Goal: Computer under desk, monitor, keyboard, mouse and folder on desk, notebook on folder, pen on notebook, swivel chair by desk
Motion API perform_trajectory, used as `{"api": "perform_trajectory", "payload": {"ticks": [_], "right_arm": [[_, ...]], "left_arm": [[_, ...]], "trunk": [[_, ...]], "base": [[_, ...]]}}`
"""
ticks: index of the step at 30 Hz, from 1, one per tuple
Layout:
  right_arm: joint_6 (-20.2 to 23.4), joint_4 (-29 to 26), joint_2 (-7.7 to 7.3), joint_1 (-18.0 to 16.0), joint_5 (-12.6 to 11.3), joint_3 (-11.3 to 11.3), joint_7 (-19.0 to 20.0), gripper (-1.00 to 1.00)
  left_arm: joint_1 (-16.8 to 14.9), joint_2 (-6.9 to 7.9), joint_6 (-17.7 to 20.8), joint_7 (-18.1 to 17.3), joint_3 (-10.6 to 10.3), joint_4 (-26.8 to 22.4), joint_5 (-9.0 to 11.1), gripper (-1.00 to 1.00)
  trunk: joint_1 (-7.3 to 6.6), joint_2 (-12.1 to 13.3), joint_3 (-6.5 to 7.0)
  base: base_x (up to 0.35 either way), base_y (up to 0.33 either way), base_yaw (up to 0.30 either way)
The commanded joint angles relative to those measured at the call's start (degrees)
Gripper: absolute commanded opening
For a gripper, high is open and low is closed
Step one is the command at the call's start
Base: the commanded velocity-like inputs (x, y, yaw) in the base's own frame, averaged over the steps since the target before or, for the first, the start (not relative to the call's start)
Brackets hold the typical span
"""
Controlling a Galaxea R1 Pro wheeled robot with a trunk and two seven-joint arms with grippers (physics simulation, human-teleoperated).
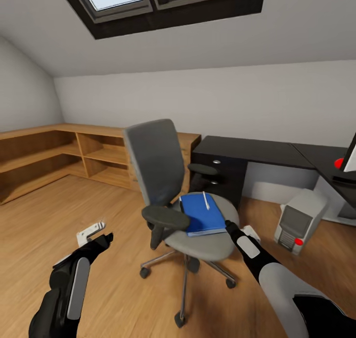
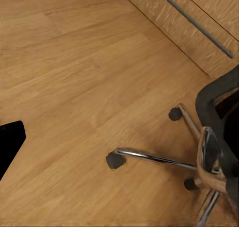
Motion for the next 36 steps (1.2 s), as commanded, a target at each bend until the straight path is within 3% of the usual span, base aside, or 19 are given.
{"api": "perform_trajectory", "payload": {"ticks": [1, 6, 9, 16, 26, 36], "right_arm": [[-0.1, 0.1, 0.11, 0.0, -1.0, -0.1, 0.1, 1.00], [-0.1, 0.2, 0.16, 0.0, -1.0, -0.1, 0.2, 1.00], [-0.1, 0.2, 0.17, 0.0, -1.0, -0.1, 0.2, 1.00], [-0.2, 0.1, 0.17, 0.0, -1.0, -0.1, 0.3, 1.00], [-0.2, 0.1, 0.17, 0.0, -1.0, -0.1, 0.5, 1.00], [-0.1, 0.4, -0.07, 0.0, -0.9, -0.1, 4.5, 1.00]], "left_arm": [[-0.1, 0.01, 0.2, 0.5, -1.7, 1.0, 0.6, 1.00], [-0.1, -0.04, 0.1, 0.5, -3.4, 3.2, 0.6, 1.00], [-0.1, 0.02, 0.1, 0.7, -6.8, 4.9, 0.6, 1.00], [-0.1, -0.04, 0.0, 0.7, -11.1, 8.2, 0.6, 1.00], [-0.1, -0.04, 0.0, 0.7, -11.9, 8.6, 0.6, 1.00], [-0.1, -0.04, -0.2, 0.7, -12.5, 9.8, 0.6, 1.00]], "trunk": [[-0.01, 0.0, -0.06], [-0.01, 0.0, -0.06], [-0.01, 0.0, -0.06], [-0.01, 0.0, -0.06], [-0.01, 0.0, -0.06], [-0.01, 0.0, -0.06]], "base": [[0.000, 0.000, 0.279], [0.000, 0.000, 0.279], [0.000, 0.000, 0.278], [0.000, 0.000, 0.278], [0.000, 0.000, 0.278], [0.000, 0.000, 0.130]]}}
